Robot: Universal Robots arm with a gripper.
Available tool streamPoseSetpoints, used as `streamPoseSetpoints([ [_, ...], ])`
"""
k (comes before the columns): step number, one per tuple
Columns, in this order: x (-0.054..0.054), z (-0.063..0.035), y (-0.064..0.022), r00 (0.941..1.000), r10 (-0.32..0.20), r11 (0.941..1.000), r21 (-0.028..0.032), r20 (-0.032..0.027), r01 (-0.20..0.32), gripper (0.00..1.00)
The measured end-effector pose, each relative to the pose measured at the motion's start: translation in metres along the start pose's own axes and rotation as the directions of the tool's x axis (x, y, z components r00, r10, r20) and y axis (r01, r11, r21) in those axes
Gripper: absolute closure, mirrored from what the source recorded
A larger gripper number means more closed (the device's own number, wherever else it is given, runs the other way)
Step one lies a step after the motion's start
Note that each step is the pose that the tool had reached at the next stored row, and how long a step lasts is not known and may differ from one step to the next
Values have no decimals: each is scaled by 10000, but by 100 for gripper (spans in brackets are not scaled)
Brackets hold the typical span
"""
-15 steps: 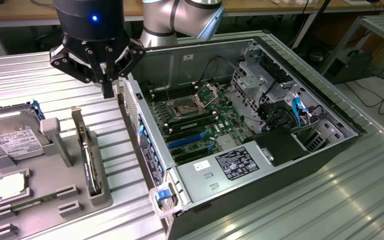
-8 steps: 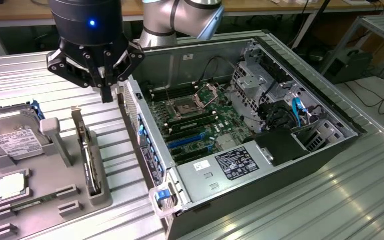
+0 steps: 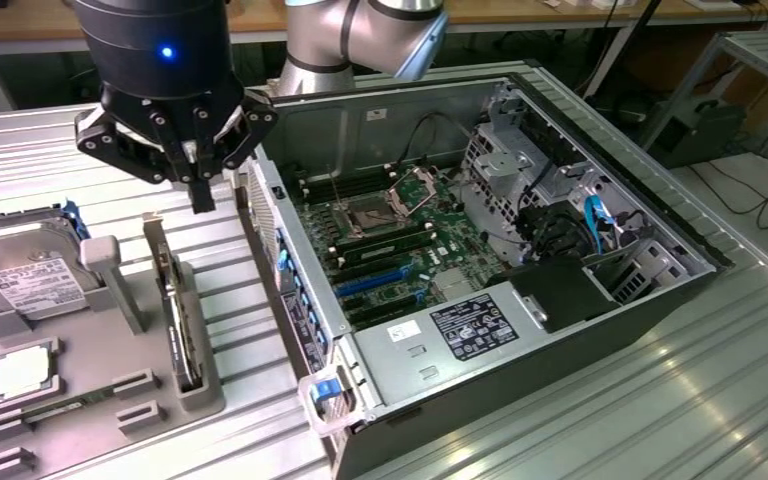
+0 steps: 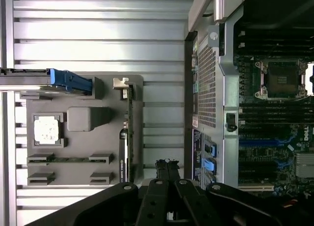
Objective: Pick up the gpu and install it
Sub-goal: 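Reach for the gpu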
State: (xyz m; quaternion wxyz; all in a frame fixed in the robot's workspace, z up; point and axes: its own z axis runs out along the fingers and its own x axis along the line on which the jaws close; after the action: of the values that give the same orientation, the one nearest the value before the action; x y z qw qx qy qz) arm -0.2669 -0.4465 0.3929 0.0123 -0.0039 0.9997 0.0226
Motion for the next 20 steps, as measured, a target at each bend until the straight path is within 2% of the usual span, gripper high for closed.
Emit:
streamPoseSetpoints([
  [20, 346, -13, -104, 9985, -546, 9985, -14, -24, 546, 89],
])
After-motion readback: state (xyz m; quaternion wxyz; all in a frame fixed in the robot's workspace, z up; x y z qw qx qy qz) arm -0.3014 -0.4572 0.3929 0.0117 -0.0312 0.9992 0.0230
